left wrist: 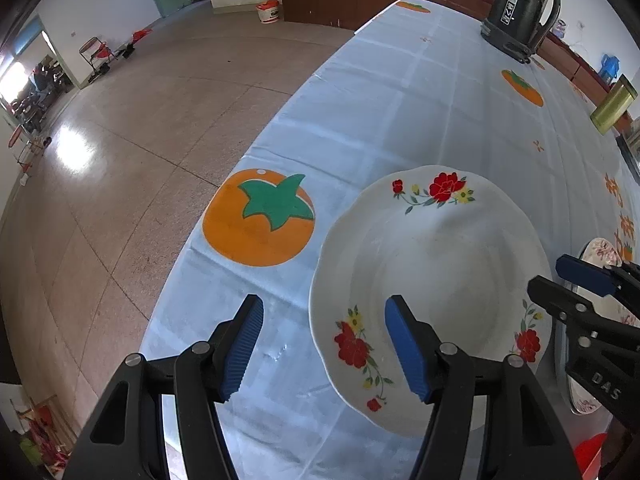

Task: Organize plates and bowls
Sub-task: 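Move both grippers to the rim of the white red-flower plate, then close both grippers on the white red-flower plate's rim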

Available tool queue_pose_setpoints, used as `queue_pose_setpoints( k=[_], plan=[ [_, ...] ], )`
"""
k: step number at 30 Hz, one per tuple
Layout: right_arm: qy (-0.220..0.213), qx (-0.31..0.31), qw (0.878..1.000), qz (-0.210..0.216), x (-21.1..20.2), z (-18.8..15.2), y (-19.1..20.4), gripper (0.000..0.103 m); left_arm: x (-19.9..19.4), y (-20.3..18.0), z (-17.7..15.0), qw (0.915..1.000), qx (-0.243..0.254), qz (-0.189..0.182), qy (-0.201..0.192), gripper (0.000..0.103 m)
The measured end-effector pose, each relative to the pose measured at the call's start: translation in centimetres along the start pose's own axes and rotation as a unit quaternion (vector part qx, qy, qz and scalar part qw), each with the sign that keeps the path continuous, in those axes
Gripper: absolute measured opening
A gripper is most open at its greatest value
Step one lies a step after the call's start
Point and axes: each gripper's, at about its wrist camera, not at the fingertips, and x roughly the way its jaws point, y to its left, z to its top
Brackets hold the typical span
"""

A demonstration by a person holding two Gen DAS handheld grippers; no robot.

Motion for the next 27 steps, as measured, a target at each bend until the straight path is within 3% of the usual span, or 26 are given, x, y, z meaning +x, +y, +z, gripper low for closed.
queue_pose_setpoints(
  k=[7,16,18,21,27],
  plan=[
    [0.024,-0.004,1.000,-0.009,1.8,0.4,0.0,0.040,1.3,0.1,0.2,0.9998,-0.002,-0.008,0.017,0.066],
    [0.028,-0.015,0.999,-0.003,2.5,-0.1,0.6,0.032,2.4,-0.1,0.4,0.9995,0.000,0.001,0.032,0.065],
    [0.025,-0.017,1.000,-0.005,2.5,-0.2,0.7,0.032,2.6,-0.4,0.6,0.9995,0.005,0.008,0.031,0.060],
    [0.024,-0.018,1.000,-0.003,2.4,-0.4,0.9,0.032,2.5,-0.9,0.8,0.9995,0.009,-0.011,0.028,0.040],
    [0.022,-0.017,1.000,-0.005,2.2,-0.5,1.0,0.031,2.4,-1.4,1.0,0.9995,0.014,0.006,0.026,0.039]
  ],
)
